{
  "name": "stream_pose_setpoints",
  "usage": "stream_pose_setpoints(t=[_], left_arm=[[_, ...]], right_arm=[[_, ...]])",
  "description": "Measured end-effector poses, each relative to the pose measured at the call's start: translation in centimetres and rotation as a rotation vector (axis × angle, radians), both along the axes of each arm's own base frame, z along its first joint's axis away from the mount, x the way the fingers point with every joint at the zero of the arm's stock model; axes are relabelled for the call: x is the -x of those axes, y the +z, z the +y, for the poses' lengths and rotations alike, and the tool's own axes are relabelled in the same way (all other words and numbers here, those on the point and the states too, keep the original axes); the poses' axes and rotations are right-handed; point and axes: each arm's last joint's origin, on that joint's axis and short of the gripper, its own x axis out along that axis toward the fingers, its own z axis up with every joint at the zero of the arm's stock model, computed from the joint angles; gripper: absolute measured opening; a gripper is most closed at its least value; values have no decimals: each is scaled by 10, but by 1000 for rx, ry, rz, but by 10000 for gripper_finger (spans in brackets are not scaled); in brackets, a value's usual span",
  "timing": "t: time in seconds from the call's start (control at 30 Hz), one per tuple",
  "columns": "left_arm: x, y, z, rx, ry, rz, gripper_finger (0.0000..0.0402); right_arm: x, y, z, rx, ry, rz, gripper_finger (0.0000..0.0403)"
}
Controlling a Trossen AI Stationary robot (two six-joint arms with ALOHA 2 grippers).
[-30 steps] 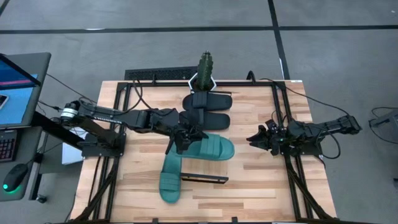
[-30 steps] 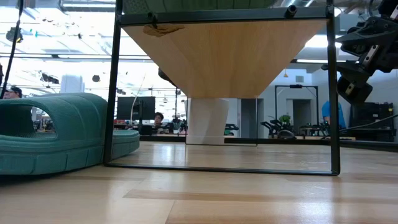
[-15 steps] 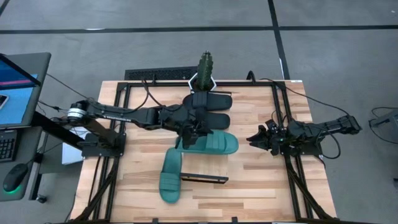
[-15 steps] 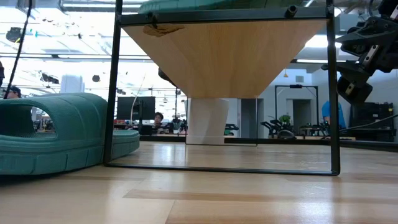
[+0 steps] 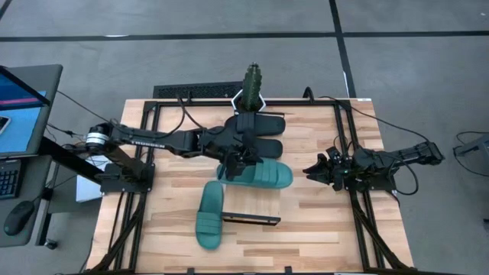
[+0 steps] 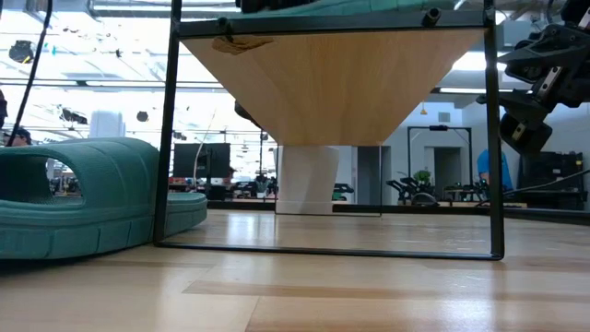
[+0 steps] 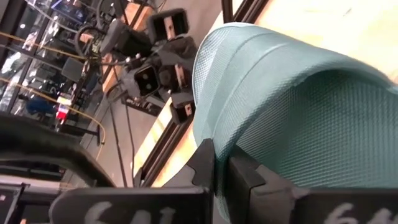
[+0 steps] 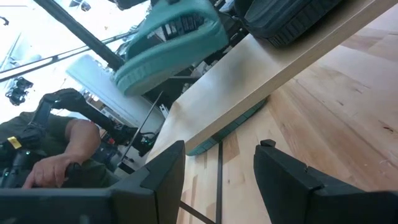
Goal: Pick and place slides into the shelf
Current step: Put the top green slipper on the shelf
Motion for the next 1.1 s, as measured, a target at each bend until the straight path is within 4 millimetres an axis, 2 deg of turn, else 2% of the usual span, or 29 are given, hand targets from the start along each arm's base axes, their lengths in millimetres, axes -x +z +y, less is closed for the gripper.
stream_pose_setpoints(t=[0.47,1.1], left_arm=[[1,0,18,25,11,0,0],[2,-2,17,62,-17,23,0]], right_arm=[[0,0,0,0,0,0,178],[0,0,0,0,0,0,178]])
